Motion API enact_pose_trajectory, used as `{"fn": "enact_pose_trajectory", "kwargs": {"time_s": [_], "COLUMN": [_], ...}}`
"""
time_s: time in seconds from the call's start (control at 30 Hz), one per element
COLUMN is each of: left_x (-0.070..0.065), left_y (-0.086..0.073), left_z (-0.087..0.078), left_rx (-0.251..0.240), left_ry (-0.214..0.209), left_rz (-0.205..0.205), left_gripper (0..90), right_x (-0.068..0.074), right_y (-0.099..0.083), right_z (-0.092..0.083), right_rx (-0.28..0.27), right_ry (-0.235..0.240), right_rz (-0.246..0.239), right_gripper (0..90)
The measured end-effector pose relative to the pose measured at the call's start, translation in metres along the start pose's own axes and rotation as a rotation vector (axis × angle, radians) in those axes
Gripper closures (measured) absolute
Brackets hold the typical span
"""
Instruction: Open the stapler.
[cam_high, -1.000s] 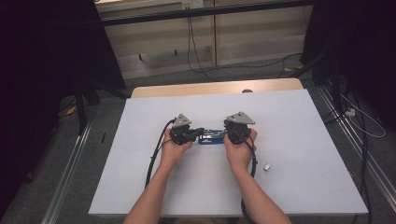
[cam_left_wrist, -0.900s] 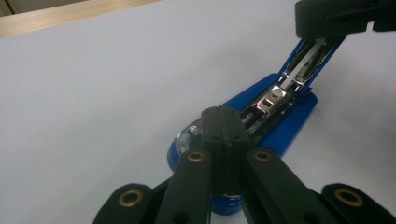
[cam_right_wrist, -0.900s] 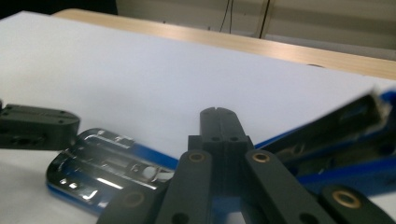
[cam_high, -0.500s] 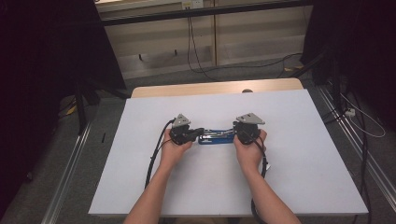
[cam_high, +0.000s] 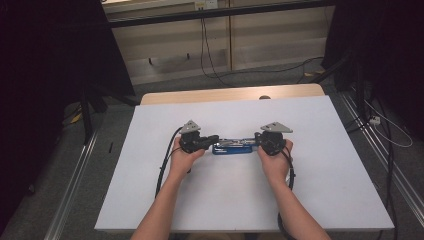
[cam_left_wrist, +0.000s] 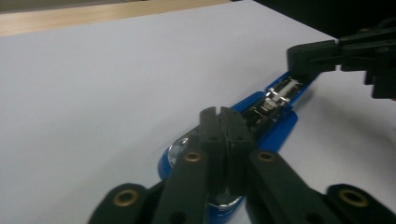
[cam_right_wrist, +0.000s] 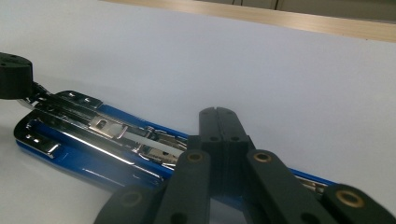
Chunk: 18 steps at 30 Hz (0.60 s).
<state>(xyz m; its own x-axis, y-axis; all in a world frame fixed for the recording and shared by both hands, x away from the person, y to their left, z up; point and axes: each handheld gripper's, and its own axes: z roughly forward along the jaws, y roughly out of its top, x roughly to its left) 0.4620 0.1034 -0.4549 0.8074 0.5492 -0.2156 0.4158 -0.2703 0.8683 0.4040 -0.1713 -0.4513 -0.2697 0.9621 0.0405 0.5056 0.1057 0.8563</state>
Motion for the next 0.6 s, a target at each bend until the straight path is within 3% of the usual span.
{"fn": "enact_pose_trajectory", "kwargs": {"time_s": [0.03,0.1,0.17,0.37,0.6], "left_x": [0.0,-0.004,-0.009,-0.006,-0.007], "left_y": [0.0,0.002,0.005,0.009,0.01], "left_z": [0.0,0.0,-0.002,-0.014,-0.022], "left_rx": [0.003,0.003,0.009,0.018,0.091], "left_ry": [-0.014,-0.021,0.012,0.003,0.014], "left_rz": [-0.016,-0.004,0.035,-0.022,-0.061], "left_gripper": [82.4,74.3,63.0,50.0,37.4], "right_x": [-0.001,-0.002,-0.003,-0.012,-0.025], "right_y": [0.0,-0.001,-0.001,0.0,-0.002], "right_z": [-0.001,-0.003,-0.006,-0.02,-0.037], "right_rx": [0.002,0.005,0.005,0.001,-0.024], "right_ry": [0.007,0.018,0.021,0.06,0.105], "right_rz": [-0.001,-0.009,-0.017,-0.026,-0.031], "right_gripper": [86.9,77.8,72.7,49.6,37.7]}}
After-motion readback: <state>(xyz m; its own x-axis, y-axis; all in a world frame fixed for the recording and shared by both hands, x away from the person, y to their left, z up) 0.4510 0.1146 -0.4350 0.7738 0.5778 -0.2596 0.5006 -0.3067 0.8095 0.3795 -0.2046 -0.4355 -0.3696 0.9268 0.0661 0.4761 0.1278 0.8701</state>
